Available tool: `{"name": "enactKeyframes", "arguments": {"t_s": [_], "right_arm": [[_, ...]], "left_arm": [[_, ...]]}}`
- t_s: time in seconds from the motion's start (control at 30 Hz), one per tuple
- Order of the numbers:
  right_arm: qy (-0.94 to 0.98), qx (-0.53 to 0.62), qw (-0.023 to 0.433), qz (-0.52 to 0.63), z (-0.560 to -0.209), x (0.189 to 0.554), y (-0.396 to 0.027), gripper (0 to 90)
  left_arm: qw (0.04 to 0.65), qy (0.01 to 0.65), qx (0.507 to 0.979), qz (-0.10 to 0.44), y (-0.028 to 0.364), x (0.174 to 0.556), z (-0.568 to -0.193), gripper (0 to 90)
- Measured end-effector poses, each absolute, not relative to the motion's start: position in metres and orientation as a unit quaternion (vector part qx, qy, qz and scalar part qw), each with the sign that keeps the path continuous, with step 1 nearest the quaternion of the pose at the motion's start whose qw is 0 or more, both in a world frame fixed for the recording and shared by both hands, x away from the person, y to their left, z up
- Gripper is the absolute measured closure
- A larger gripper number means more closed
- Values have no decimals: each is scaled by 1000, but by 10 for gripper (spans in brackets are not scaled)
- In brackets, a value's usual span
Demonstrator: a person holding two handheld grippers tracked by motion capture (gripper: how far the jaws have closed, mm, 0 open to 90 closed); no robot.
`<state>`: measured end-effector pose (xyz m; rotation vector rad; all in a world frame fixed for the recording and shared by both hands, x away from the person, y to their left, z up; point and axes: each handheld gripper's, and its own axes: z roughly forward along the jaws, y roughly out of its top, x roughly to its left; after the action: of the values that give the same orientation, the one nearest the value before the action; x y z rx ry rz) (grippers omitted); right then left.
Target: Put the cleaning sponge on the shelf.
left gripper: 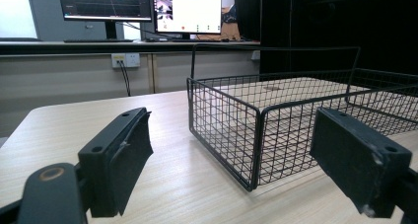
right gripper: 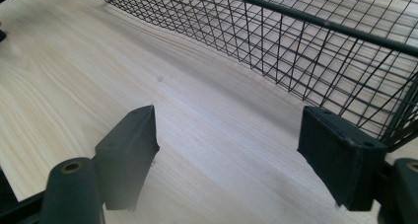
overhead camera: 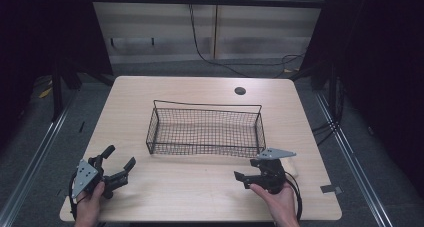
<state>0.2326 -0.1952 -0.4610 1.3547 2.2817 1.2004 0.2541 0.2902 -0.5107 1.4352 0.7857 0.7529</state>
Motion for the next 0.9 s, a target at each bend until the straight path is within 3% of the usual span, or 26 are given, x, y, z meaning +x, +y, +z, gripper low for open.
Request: {"name": "enactKeyframes", "arguments": {"t_s": [0.37, 0.9], "right_arm": [[779, 448, 107, 426, -448, 230, -197, 332], [761, 483, 79, 426, -422, 227, -217, 308]], "left_arm": [[621, 342, 624, 327, 290, 254, -511, 155], [622, 342, 624, 327, 290, 254, -511, 155]]}}
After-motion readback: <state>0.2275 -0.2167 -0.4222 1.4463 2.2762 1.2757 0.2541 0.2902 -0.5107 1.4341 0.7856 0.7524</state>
